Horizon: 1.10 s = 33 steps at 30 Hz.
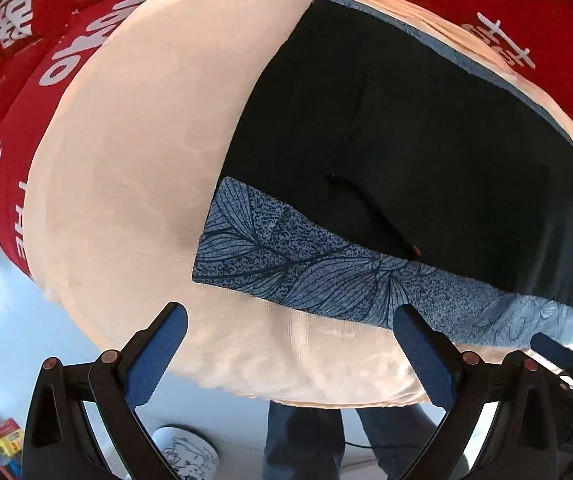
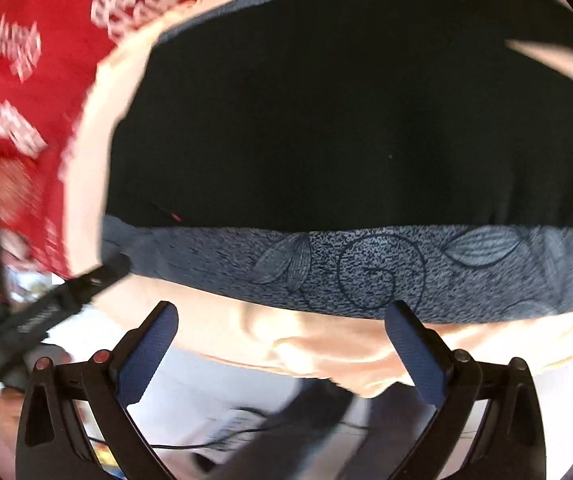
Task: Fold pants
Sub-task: 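Lower both grippers to the patterned cuff edge and close on it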
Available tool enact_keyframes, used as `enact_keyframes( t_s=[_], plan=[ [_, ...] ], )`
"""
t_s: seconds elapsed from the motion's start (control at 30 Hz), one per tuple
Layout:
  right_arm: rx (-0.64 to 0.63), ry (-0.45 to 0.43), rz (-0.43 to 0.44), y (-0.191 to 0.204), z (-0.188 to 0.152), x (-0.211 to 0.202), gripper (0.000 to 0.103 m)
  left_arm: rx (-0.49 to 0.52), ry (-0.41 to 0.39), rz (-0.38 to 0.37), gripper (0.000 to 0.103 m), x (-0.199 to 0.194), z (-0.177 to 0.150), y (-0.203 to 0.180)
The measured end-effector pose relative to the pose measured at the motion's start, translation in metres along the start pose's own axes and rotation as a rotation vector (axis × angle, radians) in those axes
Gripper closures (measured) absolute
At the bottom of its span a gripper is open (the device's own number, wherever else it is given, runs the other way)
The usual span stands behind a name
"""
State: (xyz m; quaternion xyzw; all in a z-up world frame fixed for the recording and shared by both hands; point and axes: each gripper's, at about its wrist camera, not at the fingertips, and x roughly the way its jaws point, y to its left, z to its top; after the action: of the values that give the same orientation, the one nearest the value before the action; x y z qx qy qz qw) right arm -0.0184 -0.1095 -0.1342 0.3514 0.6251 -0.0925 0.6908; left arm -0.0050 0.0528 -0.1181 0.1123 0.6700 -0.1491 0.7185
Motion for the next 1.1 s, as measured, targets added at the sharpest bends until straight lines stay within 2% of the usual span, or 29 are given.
enact_keyframes(
  t_s=[0.23,0.57,0.67,0.73,0.77,0.83,0.87,0.9,0.97,1.03,1.1],
  plan=[
    [-0.058,-0.003,-0.087,0.011,0.001,-0.005,0.0,0.024,-0.001,-0.006,0.0,-0.003,0.0,-0.012],
    [-0.064,-0.013,-0.113,0.004,0.004,-0.012,0.0,0.043,-0.01,-0.013,0.0,-0.008,0.001,-0.016],
    [-0.055,-0.012,-0.099,0.002,0.004,-0.013,0.0,0.006,-0.014,-0.06,0.0,-0.01,0.001,-0.007],
    [-0.029,-0.02,-0.023,-0.002,0.002,-0.015,0.0,-0.03,-0.012,-0.106,0.0,-0.01,0.002,0.002],
    [0.012,-0.023,0.075,-0.008,0.0,-0.016,0.0,-0.048,-0.012,-0.132,0.0,-0.009,0.002,0.008],
    [0.08,-0.02,0.212,-0.017,-0.004,-0.014,0.003,-0.073,-0.011,-0.176,0.0,-0.006,0.002,0.018],
    [0.12,-0.01,0.293,-0.023,-0.008,-0.008,0.01,-0.077,-0.01,-0.189,0.0,-0.005,0.002,0.022],
    [0.141,0.0,0.332,-0.026,-0.011,-0.003,0.026,-0.081,-0.009,-0.202,0.0,-0.003,0.001,0.026],
    [0.192,0.043,0.402,-0.032,-0.017,0.015,0.038,-0.085,-0.004,-0.231,0.0,0.001,-0.002,0.032],
    [0.239,0.06,0.468,-0.036,-0.022,0.034,0.038,-0.091,0.002,-0.261,0.0,0.005,-0.005,0.039],
    [0.25,0.045,0.481,-0.037,-0.023,0.045,0.038,-0.1,0.009,-0.282,0.0,0.009,-0.007,0.043]
  ],
)
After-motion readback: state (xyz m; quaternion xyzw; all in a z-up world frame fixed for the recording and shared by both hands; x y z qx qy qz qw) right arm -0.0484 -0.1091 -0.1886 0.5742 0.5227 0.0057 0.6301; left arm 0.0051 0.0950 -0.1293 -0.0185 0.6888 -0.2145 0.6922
